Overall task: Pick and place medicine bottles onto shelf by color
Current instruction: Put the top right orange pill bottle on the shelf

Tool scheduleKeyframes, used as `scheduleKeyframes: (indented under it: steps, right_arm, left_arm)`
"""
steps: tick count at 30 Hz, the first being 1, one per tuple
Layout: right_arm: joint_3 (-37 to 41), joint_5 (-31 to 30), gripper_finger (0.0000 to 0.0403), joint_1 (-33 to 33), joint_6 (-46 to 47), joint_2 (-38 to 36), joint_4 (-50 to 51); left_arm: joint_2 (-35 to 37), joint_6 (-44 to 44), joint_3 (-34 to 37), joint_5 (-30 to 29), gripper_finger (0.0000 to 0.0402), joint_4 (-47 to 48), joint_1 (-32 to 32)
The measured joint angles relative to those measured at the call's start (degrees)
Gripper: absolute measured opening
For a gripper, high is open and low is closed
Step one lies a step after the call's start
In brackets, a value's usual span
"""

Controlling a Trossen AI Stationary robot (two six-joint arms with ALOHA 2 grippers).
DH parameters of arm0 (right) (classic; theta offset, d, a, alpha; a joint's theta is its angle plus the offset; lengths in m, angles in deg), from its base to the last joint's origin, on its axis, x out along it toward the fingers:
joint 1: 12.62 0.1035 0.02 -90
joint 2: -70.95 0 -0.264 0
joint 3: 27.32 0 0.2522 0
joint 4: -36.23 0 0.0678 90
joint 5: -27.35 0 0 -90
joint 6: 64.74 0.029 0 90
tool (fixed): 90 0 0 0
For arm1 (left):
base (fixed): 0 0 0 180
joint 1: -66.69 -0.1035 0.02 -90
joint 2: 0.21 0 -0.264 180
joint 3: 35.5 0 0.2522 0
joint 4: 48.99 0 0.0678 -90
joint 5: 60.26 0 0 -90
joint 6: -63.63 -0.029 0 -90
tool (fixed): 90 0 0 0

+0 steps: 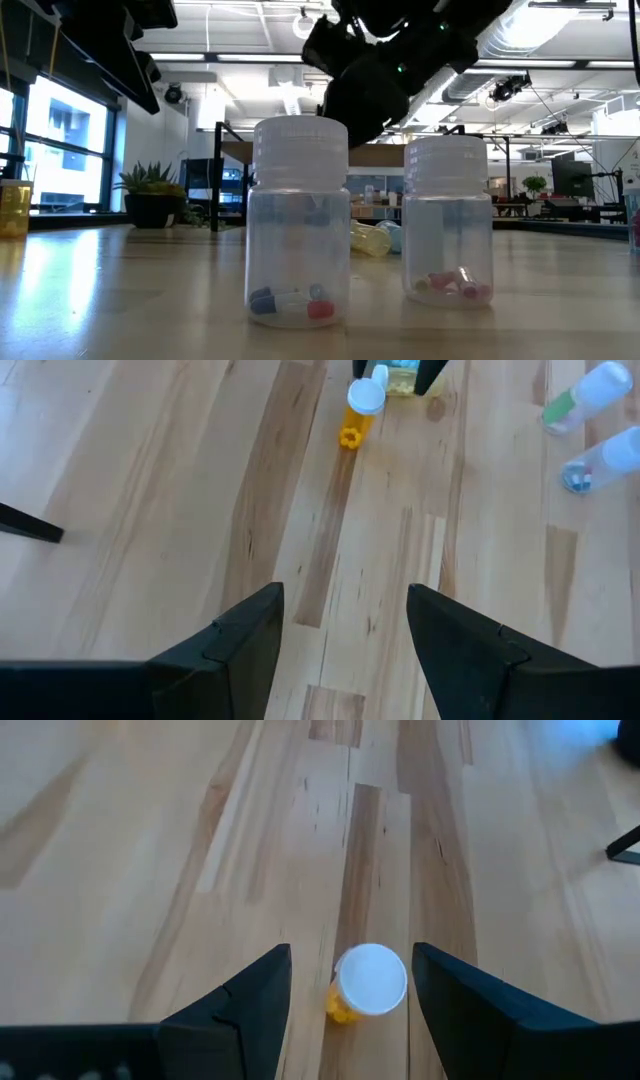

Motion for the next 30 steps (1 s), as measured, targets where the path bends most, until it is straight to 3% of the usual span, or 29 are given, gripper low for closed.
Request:
scheduleKeyframes:
  steps: [20, 30]
  right_arm:
    - [0.0, 0.8, 0.0197, -1.5, 0.9, 3.7, -2.0]
    - [0.0, 0.9, 0.0134, -1.5, 0.9, 3.7, -1.6]
  left_arm:
    - [0.0, 0.0, 0.0, 0.0, 0.0203, 0.0, 0.0]
    - [0.0, 0.0, 0.0, -0.1, 0.0203, 0.0, 0.0]
